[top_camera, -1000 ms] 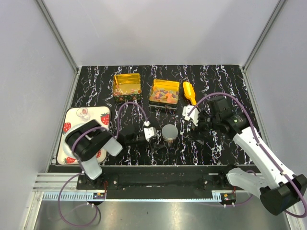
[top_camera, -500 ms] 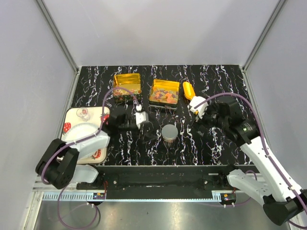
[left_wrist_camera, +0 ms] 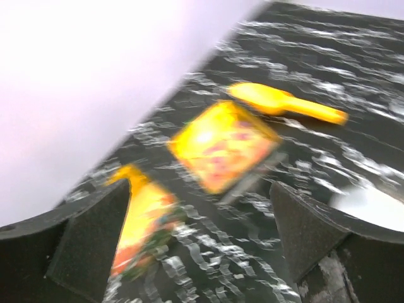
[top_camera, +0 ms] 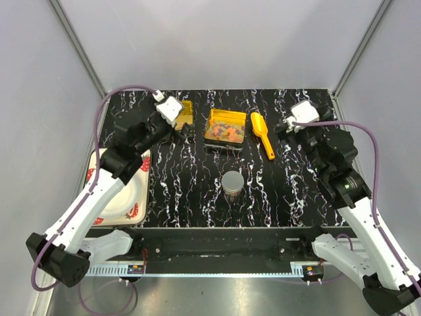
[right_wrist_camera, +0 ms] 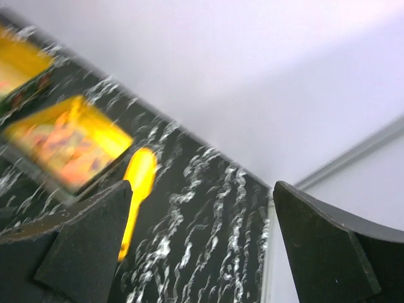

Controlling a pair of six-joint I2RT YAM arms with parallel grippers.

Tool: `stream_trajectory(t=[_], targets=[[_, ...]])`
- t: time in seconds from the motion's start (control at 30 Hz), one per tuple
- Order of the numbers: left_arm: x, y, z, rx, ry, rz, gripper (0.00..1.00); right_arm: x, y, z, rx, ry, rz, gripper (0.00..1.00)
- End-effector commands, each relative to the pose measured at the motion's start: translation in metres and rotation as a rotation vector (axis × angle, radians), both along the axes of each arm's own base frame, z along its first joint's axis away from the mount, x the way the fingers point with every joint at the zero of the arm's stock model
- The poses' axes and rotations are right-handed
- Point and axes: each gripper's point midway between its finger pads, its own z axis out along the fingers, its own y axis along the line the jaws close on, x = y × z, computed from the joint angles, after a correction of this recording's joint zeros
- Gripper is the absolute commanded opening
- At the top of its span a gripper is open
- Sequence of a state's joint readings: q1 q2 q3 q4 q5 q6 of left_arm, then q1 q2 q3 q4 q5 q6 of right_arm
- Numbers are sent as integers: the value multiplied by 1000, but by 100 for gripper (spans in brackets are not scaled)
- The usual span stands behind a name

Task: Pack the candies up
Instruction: Reset both arms

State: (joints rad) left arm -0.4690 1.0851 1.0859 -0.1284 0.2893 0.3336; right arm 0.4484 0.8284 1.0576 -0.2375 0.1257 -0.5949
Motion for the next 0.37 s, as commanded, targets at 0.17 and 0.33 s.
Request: stream_trajectory(t=[0.17, 0.33], targets=[[11, 82, 92, -50, -192, 436, 99, -12, -54, 87, 300, -297, -262, 100], [12, 85, 102, -97, -201, 463, 99, -15, -52, 90, 327, -290, -244, 100]])
